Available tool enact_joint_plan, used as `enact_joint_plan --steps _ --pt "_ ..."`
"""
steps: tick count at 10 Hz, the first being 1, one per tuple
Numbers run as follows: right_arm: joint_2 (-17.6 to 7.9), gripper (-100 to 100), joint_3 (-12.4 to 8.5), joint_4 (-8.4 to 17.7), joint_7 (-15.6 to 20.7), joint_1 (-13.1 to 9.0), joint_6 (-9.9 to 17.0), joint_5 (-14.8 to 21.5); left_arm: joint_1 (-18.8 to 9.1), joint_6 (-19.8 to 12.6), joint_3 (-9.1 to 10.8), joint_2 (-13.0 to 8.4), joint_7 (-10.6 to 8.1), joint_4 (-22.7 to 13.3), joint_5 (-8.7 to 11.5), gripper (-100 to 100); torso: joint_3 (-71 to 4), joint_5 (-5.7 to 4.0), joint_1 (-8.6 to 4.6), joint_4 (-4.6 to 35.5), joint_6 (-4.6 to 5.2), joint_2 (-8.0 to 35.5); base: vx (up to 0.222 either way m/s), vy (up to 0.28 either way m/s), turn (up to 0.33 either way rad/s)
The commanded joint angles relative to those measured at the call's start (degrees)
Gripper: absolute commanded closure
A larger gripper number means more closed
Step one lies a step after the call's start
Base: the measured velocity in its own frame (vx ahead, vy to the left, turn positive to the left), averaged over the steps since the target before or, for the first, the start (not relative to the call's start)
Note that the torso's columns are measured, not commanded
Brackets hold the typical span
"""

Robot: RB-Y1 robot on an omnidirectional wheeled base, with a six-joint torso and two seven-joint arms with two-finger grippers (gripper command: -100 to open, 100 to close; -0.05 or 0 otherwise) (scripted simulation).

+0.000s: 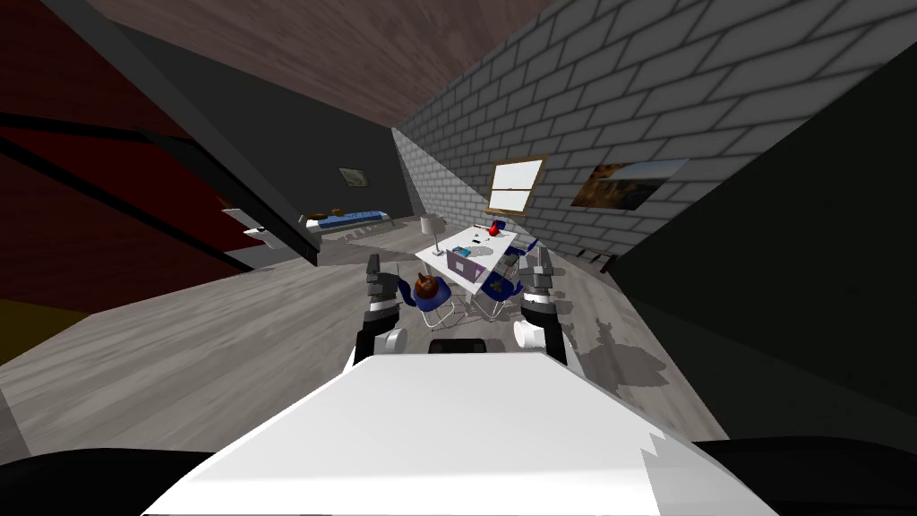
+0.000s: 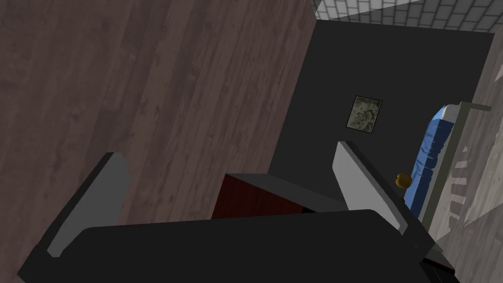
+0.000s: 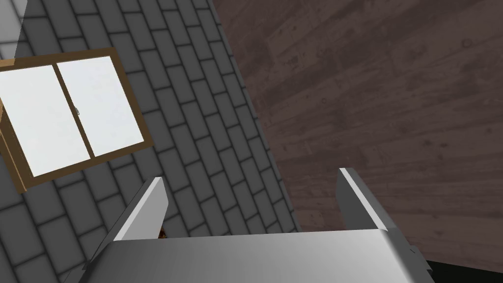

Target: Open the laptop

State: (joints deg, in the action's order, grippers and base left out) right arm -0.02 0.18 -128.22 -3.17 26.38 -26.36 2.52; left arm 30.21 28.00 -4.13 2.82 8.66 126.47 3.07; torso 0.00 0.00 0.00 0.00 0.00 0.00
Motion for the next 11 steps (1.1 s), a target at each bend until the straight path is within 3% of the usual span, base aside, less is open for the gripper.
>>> enact_joint_plan --steps 1,9,10,11 --pt "0.00 0 0.00 0.00 0.00 0.00 0.00 0.00 0.00 0.00 0.00 0.00 0.00 0.00 0.00 0 -4.67 0.00 0.00 2.35 0.00 2.32 0.000 0.000 0.000" --pt "0.00 0 0.00 -0.02 0.00 0.00 -0.01 0.00 0.00 0.01 0.00 0.00 0.00 0.02 0.00 0 -70.73 0.00 0.00 35.37 0.00 35.39 0.000 0.000 0.000" --pt "-2.65 -100 -0.22 0.49 0.73 -0.20 0.32 0.87 0.00 0.01 0.00 0.00 0.00 0.02 0.00 0 -79.19 0.00 0.00 39.60 0.00 39.62 0.007 0.009 0.044" --pt "-3.86 -100 -0.37 0.81 1.21 -0.33 0.53 1.44 0.00 0.00 0.00 0.00 0.00 0.00 0.00 0 -83.14 0.01 0.02 41.49 -0.01 41.54 0.003 0.014 0.056"
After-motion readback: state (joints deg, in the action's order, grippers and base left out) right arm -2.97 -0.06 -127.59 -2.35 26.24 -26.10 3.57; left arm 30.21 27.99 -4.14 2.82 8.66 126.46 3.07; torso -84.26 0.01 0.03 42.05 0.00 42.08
